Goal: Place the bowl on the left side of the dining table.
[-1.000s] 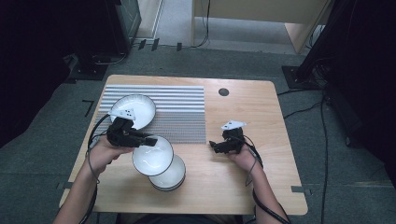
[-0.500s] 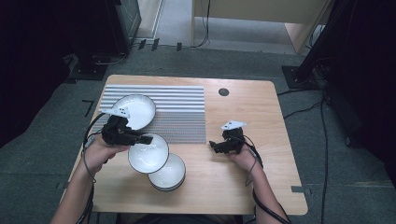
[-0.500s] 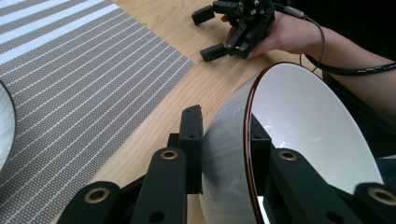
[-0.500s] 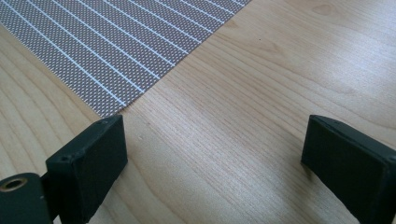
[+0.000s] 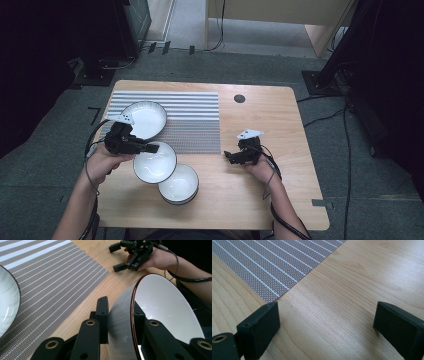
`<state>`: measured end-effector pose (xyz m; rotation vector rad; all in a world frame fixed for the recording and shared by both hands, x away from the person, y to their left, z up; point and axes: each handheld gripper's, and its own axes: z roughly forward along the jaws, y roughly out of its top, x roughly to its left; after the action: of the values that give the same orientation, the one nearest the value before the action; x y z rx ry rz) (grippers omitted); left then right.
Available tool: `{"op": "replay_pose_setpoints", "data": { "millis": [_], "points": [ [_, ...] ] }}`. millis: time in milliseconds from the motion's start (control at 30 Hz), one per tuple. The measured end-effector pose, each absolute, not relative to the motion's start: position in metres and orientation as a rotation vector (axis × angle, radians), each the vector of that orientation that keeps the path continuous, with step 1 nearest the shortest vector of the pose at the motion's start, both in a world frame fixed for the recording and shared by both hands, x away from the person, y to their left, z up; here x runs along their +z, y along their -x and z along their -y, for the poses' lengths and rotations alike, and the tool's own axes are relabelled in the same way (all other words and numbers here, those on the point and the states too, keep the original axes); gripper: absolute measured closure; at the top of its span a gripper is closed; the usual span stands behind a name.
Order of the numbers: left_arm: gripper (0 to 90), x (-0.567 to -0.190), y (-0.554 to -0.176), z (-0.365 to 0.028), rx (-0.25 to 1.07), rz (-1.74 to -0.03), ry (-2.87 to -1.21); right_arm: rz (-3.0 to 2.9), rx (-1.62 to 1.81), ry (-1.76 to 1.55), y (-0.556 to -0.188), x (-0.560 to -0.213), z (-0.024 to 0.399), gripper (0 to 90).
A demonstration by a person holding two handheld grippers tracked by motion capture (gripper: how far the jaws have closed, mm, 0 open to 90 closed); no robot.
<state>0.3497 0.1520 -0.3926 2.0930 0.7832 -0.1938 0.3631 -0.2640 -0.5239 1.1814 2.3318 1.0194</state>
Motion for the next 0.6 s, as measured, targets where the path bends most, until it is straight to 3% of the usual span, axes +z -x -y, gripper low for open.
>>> {"op": "replay_pose_setpoints", "data": {
  "millis": [600],
  "points": [
    [75.4,-0.400,-0.358,-0.170,-0.198,-0.849,-2.070,-2.332,1.019,-1.181,-0.363,-0.524,0.264,6.3]
  ]
}}
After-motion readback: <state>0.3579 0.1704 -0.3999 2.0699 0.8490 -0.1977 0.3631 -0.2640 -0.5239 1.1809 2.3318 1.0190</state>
